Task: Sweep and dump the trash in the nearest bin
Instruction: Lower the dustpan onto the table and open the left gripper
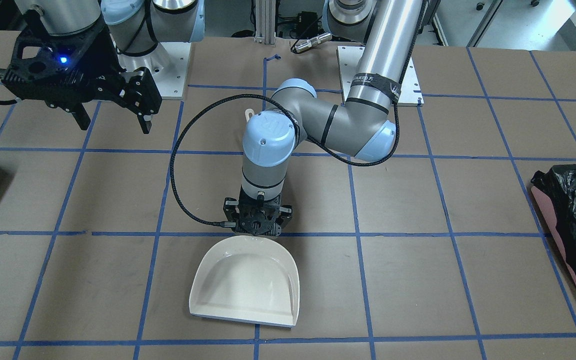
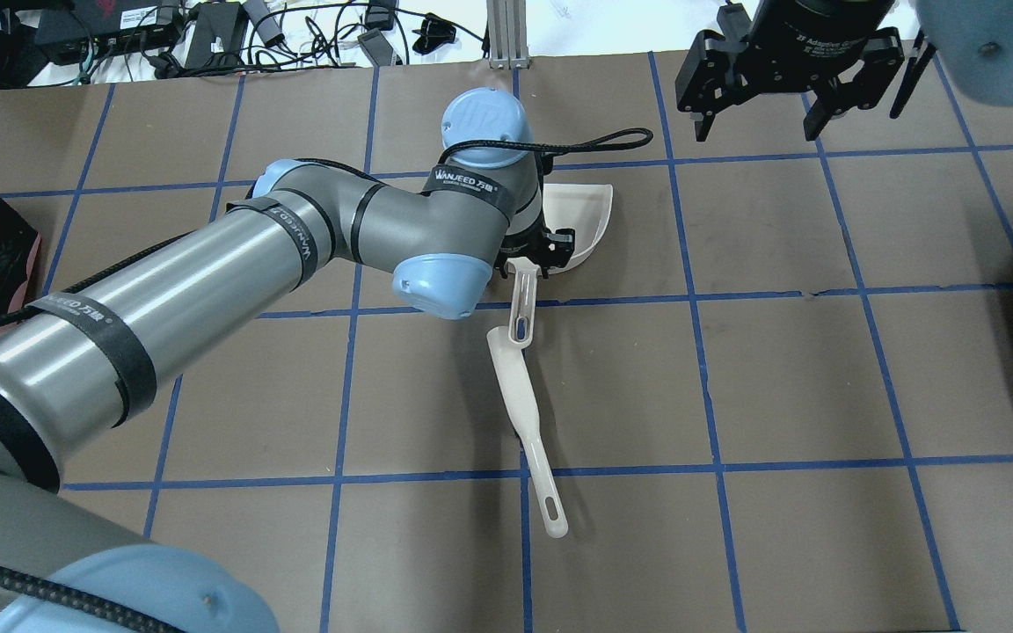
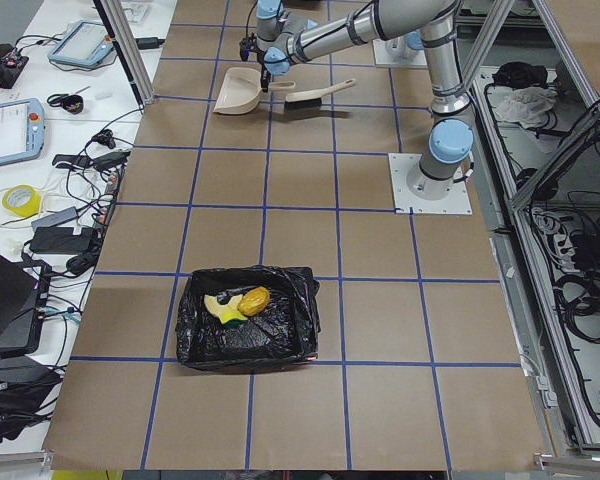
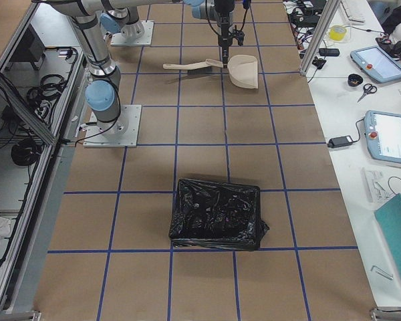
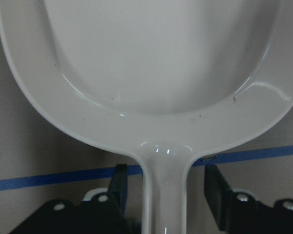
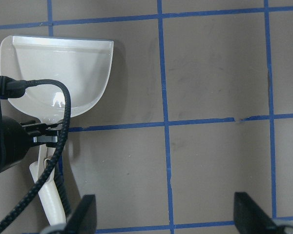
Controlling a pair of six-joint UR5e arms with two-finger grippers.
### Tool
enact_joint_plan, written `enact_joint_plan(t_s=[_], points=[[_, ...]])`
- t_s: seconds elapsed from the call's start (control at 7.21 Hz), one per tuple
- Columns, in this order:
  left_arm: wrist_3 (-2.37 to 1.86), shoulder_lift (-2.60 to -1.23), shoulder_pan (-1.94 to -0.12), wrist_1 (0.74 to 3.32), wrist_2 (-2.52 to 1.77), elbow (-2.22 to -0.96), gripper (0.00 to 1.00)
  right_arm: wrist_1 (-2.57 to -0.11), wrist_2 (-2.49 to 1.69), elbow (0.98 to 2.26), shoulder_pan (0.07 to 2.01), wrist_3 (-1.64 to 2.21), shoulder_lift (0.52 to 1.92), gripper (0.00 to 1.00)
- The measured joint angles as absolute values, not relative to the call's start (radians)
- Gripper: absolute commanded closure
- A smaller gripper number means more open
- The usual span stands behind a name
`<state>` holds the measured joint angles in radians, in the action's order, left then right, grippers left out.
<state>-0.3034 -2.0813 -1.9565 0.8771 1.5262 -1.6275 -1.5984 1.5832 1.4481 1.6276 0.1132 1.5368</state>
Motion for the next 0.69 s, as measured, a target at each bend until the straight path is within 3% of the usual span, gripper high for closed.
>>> enact_joint_plan(t_s=[0.69], points=[[-0.231,-2.007,-1.856,0.952,1.538,-1.601,0.0,-1.598,1.58,1.448,1.628,0.112,1.536,0.0]])
